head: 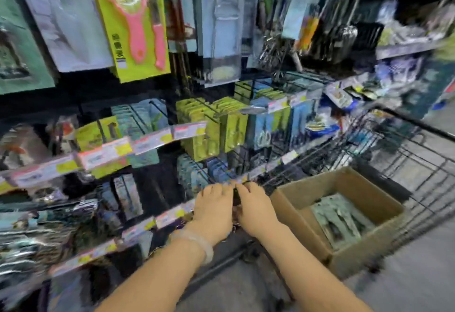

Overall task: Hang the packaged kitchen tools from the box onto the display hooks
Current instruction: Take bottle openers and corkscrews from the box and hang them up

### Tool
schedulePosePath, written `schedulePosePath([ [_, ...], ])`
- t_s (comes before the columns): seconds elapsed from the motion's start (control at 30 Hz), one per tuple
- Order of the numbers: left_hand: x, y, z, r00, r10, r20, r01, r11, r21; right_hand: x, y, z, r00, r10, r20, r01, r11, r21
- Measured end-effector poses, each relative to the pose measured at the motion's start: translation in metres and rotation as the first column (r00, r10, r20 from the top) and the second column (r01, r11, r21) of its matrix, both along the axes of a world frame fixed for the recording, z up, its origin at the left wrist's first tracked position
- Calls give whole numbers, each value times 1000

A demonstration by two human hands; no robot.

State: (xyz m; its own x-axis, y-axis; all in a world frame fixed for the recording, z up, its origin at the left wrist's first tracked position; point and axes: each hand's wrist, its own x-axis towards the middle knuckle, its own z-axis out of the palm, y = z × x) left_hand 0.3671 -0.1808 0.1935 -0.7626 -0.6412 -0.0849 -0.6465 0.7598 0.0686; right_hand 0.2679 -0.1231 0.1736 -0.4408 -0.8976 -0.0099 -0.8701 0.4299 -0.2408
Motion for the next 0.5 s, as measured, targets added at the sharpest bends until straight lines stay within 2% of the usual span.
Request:
schedulePosePath([
  [0.1, -37, 41, -17, 996, -64, 70, 59, 996, 65, -34, 53, -19, 998, -66, 20, 65, 998, 18],
  [0.27, -91, 104, -48, 985, -145, 89, 132, 981, 141, -81, 131, -44, 984, -170, 57, 164, 983, 84],
  [0.5, -144, 154, -70, 970, -206, 125, 183, 967, 177, -132, 185, -74, 962, -251, 105, 231, 957, 173],
])
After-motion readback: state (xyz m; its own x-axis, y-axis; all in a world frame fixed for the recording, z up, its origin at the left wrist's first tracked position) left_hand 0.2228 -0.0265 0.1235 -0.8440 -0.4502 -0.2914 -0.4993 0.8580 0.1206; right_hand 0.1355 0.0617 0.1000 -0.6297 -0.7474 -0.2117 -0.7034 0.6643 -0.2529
